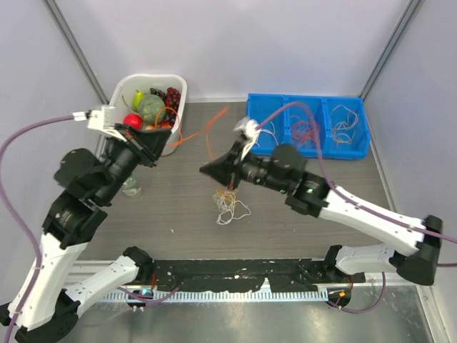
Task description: Untangle the cables
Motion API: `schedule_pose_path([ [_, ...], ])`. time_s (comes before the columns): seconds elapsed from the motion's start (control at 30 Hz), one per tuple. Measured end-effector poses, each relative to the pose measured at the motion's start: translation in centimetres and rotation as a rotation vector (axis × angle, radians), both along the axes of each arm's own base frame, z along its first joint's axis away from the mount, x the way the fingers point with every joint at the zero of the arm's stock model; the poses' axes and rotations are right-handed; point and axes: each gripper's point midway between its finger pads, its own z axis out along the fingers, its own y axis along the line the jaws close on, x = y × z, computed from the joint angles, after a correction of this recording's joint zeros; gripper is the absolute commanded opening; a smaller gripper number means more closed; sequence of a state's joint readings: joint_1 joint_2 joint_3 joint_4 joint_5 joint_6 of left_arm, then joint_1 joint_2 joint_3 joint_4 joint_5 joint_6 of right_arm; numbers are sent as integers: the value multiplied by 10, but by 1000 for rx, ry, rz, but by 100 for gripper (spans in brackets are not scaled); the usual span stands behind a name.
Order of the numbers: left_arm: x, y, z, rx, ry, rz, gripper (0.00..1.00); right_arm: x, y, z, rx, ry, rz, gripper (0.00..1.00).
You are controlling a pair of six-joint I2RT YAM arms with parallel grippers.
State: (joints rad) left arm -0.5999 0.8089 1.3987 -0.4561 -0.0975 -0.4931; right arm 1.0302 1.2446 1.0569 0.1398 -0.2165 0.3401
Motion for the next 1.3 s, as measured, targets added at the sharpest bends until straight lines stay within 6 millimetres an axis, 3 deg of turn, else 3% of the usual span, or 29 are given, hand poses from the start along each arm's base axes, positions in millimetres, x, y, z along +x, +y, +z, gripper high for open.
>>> schedule_pose_path([
  [0.07,9,-8,-31,21,68,-7,0,-1,-16,72,127,-76,-42,1],
  [0.13,15,-20,-63,36,144,-36,0,-6,-36,131,239,-138,-78,1],
  [0.2,18,-36,-97,32,232,-93,0,-9,-53,166,307,-169,-115,1],
  [0.27,22,-46,-116,30,284,-120,0,-9,-63,178,332,-174,-136,1],
  [0.4,24,-60,-138,19,365,-165,0,-10,-64,177,313,-153,-136,1],
  [0.57,24,-80,-131,-39,370,-253,0,17,-63,129,159,-80,-263,1],
  [0.63,27,-95,-133,-67,393,-312,12,28,-74,107,100,-56,-348,1],
  [0.7,31,-113,-143,-82,437,-377,38,36,-89,92,52,-43,-429,1],
  [0.73,34,-121,-151,-82,465,-402,46,41,-100,89,32,-41,-476,1],
  [0.87,39,-134,-191,-63,578,-431,75,55,-146,97,7,-73,-664,1],
  [0.93,38,-133,-201,-50,599,-426,96,63,-170,111,4,-100,-757,1],
  [0.97,38,-133,-201,-46,593,-426,100,68,-181,121,11,-116,-805,1],
  [1.13,33,-119,-187,-23,523,-390,100,109,-234,157,8,-176,-1038,1],
  [1.3,23,-98,-184,22,469,-334,98,168,-284,148,-63,-166,-1237,1],
])
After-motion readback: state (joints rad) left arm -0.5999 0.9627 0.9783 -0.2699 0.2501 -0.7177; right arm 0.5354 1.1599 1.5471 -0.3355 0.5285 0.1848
